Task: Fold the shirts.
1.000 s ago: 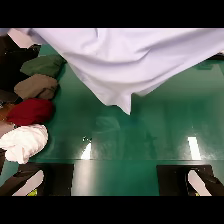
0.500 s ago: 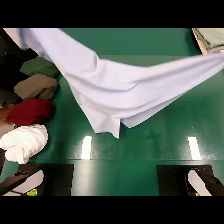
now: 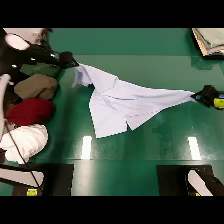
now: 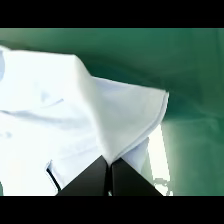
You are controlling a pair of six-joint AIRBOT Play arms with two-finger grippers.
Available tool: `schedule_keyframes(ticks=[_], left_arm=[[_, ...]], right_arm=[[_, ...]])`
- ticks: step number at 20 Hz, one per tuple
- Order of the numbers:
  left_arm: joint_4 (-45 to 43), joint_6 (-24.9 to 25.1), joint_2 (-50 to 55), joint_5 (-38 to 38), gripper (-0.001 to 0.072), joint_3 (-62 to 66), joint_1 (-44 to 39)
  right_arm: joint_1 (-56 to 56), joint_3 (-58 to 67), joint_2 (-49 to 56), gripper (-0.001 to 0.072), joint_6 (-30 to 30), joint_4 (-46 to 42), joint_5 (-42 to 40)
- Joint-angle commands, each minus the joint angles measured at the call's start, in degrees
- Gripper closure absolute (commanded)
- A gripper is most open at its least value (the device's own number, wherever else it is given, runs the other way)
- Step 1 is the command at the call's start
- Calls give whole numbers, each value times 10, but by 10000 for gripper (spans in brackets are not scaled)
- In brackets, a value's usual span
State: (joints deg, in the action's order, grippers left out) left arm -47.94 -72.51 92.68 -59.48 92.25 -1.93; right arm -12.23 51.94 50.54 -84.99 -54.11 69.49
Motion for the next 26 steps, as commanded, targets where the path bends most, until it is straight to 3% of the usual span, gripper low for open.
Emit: schedule_keyframes(ticks=[1, 2, 3, 7, 9, 14, 20, 26], left_arm=[[0, 5, 50, 110, 528, -5, -24], [0, 5, 50, 106, 230, 1, -18], [-1, 5, 50, 80, 91, 12, -6], [0, 6, 50, -117, 96, 42, 67], [0, 32, 50, -169, 96, -10, 68], [2, 78, 50, -96, 97, -165, 13], [6, 84, 50, -23, 97, -200, -56], [6, 73, 50, -76, 112, -200, -70]], right_arm=[[0, -23, 21, 700, -1, 2, -9], [0, -23, 24, 700, -1, 2, -9], [0, -23, 26, 700, -1, 2, -9], [0, -22, 26, 700, 0, 1, -11], [0, -22, 26, 700, 0, 1, -16], [0, -22, 26, 700, 0, 2, -22], [0, -22, 26, 700, 0, 2, -19], [0, -22, 26, 699, 0, 2, -20]])
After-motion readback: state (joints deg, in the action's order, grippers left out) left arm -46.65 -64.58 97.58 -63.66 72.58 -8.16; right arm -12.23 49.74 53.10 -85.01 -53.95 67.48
